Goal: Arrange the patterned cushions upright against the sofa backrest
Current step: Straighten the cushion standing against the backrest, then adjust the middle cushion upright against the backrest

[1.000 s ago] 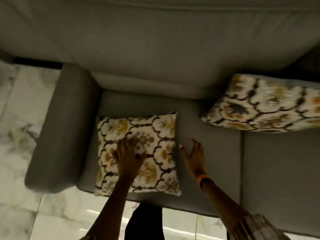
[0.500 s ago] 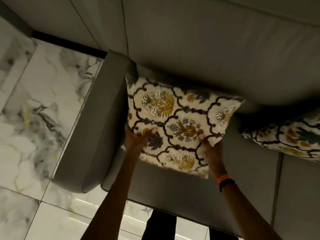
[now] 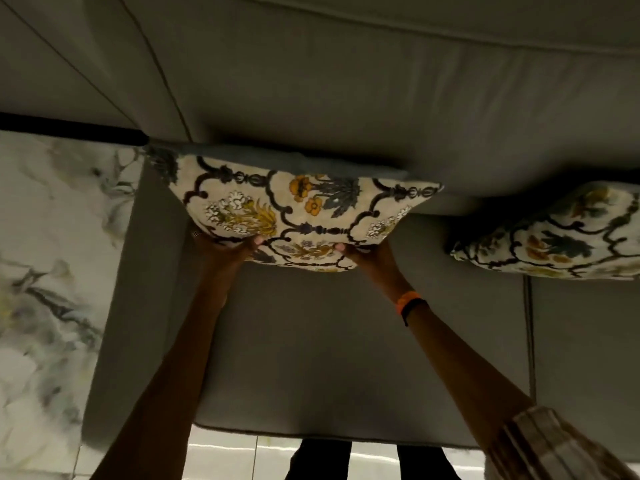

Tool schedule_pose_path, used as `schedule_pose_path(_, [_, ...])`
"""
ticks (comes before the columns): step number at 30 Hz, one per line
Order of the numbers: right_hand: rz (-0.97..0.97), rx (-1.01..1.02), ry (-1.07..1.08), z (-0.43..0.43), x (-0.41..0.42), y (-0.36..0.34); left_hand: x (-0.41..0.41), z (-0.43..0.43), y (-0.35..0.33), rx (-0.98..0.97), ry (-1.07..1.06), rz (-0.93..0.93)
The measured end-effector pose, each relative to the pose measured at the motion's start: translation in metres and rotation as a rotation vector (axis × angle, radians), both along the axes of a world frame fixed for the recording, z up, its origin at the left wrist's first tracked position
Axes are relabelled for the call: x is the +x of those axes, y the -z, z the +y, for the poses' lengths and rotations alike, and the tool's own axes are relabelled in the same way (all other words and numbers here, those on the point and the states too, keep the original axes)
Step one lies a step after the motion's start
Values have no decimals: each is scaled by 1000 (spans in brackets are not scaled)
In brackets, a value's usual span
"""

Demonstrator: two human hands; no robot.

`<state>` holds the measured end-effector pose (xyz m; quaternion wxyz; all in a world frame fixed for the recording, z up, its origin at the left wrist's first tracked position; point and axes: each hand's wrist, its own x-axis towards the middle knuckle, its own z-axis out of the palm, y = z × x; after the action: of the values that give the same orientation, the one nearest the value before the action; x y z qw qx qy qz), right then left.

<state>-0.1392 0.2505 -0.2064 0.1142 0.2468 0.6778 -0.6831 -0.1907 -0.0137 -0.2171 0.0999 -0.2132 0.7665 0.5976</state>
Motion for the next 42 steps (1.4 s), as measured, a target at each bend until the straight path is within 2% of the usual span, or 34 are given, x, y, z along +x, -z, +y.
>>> schedule_pose_path(4, [-32,13,52,3,-6,16,16,17,18,-28,-54,-54])
schedule_pose_path(6, [-21,76,8,10,0,20,35,32,25,5,-78,-178])
schedule_pose_path(8, [-86,117,-16,24,23,24,64,57,34,-55,-53,-312])
schedule_pose_path(10, [-228,134,-14,51,58,28,95,92,44,-204,66,-431])
schedule_pose_path(12, [-317,133,58,89,99,34,126,133,48,-258,305,-488])
schedule_pose_path(14, [-369,135,187,145,143,32,151,181,49,-261,588,-485])
schedule_pose_path(16, [-382,135,348,209,178,22,164,231,46,-206,745,-435])
schedule_pose_path(18, [-342,173,538,284,201,9,162,291,37,-144,791,-346])
schedule_pose_path(21, [-251,231,726,391,206,-10,134,377,18,-49,715,-165])
schedule_pose_path(23, [-192,283,667,455,196,-21,107,430,10,54,664,-34])
schedule_pose_path(25, [-101,328,435,504,180,-26,89,469,8,156,669,28])
schedule_pose_path(27, [-38,322,181,526,157,-30,81,492,4,209,685,-5])
schedule_pose_path(29, [5,295,52,536,141,-34,85,501,3,209,650,-36])
schedule_pose_path(35, [97,305,180,543,158,-34,100,510,4,227,627,41])
schedule_pose_path(39, [62,265,202,540,152,-23,90,522,13,214,601,-2])
schedule_pose_path(42, [98,289,232,538,148,-22,95,523,14,279,555,10])
